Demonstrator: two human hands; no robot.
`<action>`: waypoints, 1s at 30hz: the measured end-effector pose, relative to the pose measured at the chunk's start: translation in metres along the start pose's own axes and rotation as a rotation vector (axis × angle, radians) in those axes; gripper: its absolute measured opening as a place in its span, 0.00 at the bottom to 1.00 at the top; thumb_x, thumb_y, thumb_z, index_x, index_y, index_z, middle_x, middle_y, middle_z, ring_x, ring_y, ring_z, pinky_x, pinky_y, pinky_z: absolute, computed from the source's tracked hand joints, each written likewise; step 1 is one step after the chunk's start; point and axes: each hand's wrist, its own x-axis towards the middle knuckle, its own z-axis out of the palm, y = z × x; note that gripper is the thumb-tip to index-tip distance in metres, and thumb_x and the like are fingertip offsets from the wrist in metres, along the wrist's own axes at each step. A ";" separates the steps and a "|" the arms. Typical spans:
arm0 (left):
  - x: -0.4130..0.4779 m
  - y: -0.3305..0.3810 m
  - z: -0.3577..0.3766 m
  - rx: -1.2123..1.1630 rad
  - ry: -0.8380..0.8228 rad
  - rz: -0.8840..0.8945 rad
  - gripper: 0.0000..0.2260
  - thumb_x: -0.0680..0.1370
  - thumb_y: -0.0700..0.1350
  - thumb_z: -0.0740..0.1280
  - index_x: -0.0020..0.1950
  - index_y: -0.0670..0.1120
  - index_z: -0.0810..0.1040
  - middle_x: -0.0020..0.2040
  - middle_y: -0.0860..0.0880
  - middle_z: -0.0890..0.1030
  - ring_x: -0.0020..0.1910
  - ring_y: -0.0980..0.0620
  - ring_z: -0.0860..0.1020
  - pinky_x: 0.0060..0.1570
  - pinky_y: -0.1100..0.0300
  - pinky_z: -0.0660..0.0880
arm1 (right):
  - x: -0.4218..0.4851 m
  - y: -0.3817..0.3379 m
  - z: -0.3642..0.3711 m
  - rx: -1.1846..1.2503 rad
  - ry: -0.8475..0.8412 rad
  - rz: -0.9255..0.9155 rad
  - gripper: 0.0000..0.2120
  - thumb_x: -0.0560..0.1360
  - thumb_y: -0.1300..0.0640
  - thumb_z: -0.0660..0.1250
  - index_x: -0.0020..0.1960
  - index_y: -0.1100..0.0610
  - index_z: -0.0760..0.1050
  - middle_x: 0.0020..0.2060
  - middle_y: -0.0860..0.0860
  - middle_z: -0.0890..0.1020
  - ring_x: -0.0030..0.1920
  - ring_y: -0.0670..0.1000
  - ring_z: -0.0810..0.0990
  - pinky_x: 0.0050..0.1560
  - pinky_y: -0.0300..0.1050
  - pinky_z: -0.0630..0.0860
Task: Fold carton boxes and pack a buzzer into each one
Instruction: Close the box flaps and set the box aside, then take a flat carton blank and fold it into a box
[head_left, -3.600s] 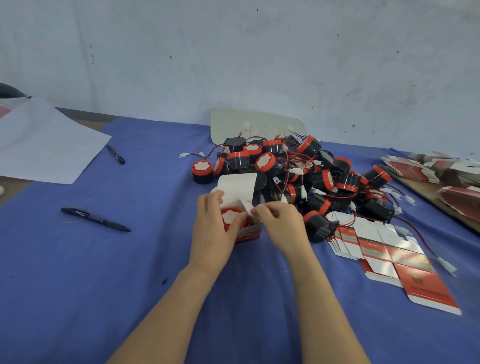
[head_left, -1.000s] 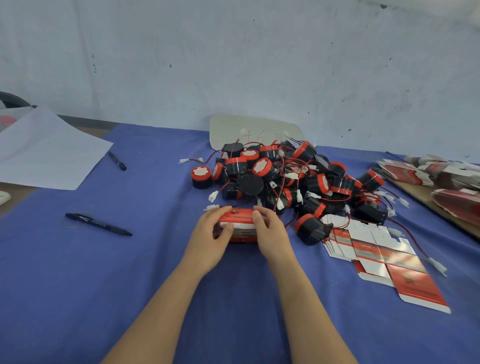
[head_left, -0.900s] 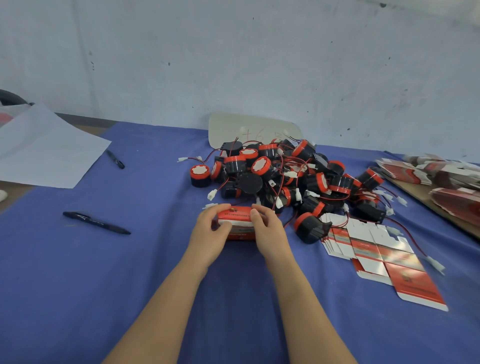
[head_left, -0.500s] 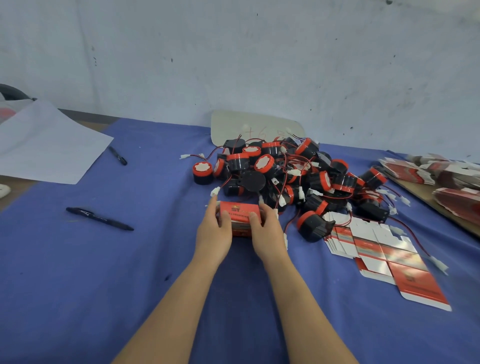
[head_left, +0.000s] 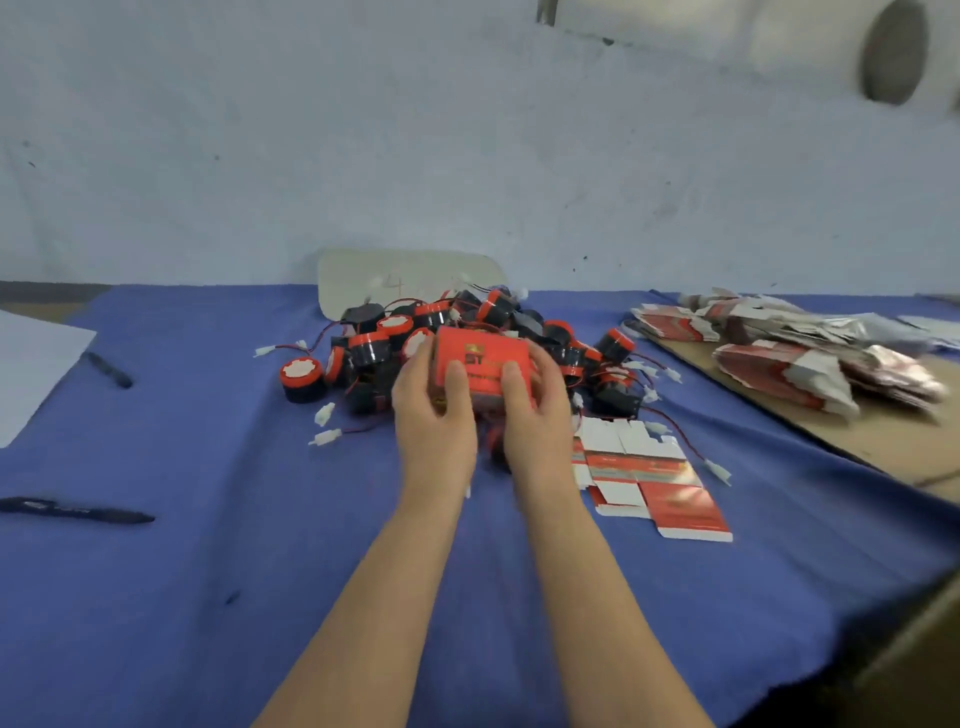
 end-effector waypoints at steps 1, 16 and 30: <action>-0.005 0.015 0.023 -0.047 -0.062 0.017 0.16 0.82 0.43 0.59 0.70 0.47 0.70 0.66 0.47 0.74 0.64 0.51 0.74 0.65 0.50 0.72 | 0.004 -0.018 -0.025 -0.011 0.082 -0.078 0.14 0.80 0.58 0.61 0.64 0.48 0.69 0.56 0.50 0.78 0.54 0.45 0.80 0.51 0.42 0.79; -0.254 0.128 0.278 0.046 -1.332 -0.186 0.24 0.83 0.56 0.51 0.74 0.46 0.64 0.71 0.50 0.68 0.68 0.51 0.67 0.66 0.57 0.63 | -0.109 -0.151 -0.359 -0.970 1.124 -0.049 0.27 0.79 0.64 0.56 0.76 0.57 0.55 0.75 0.54 0.59 0.77 0.52 0.50 0.74 0.40 0.44; -0.076 -0.020 0.150 0.164 -0.390 -0.375 0.14 0.80 0.42 0.59 0.63 0.38 0.74 0.62 0.39 0.76 0.61 0.41 0.74 0.58 0.49 0.71 | -0.020 -0.005 -0.201 -0.593 0.272 0.212 0.13 0.78 0.62 0.58 0.58 0.57 0.77 0.54 0.53 0.82 0.57 0.52 0.78 0.58 0.49 0.74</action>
